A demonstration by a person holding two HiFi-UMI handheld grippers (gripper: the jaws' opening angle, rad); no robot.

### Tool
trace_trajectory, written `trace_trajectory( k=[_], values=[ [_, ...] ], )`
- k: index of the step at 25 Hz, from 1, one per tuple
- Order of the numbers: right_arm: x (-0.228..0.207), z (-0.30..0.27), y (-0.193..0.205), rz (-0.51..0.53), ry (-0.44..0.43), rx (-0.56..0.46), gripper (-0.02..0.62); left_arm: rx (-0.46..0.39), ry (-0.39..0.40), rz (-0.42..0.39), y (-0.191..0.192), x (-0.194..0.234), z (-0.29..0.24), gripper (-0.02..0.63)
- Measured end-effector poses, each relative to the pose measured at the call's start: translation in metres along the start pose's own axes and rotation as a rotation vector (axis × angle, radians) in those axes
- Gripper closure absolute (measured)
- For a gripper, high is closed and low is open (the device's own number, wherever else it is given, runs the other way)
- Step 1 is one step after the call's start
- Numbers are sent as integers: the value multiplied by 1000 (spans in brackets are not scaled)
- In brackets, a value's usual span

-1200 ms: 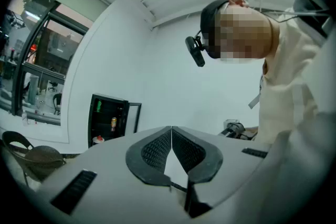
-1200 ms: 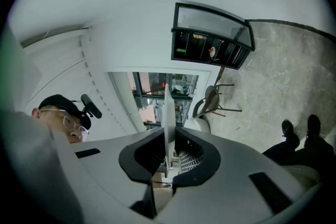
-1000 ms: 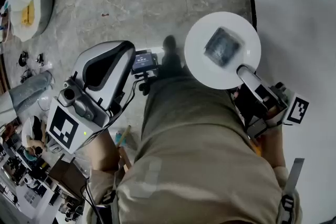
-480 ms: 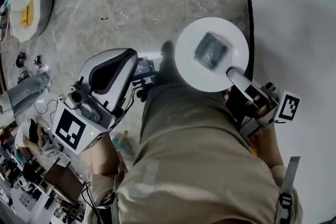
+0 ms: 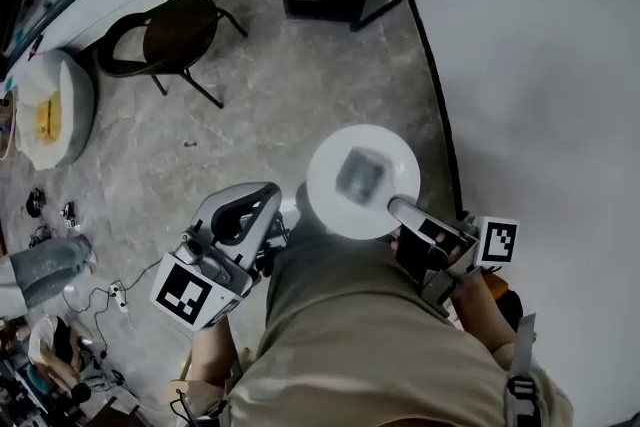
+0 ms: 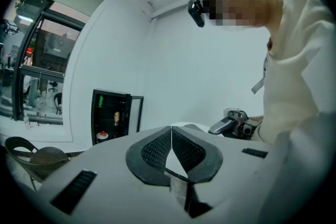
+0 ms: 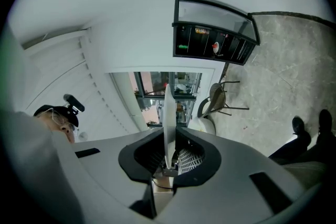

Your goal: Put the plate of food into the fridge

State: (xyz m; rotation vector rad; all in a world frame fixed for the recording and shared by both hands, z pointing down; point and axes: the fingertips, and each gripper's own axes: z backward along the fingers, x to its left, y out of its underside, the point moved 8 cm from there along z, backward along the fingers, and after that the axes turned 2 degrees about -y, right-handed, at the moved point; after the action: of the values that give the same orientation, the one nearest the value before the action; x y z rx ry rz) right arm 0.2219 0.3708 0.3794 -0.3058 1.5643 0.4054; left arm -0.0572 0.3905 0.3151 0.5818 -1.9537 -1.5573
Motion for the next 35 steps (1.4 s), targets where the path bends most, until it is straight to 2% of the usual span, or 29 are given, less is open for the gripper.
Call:
trace_trajectory(
  k=[4, 10, 24, 35],
  values=[
    [9, -10, -10, -28, 11, -27, 551, 10, 2, -8, -11, 19, -9, 594],
    [11, -20, -16, -29, 9, -65, 551, 47, -63, -16, -12, 41, -14, 594],
    [21, -58, -19, 4, 13, -106, 551, -14, -15, 2, -22, 74, -2, 594],
    [16, -83, -5, -19, 20, -152, 551, 16, 31, -32, -10, 93, 8, 594]
  ],
)
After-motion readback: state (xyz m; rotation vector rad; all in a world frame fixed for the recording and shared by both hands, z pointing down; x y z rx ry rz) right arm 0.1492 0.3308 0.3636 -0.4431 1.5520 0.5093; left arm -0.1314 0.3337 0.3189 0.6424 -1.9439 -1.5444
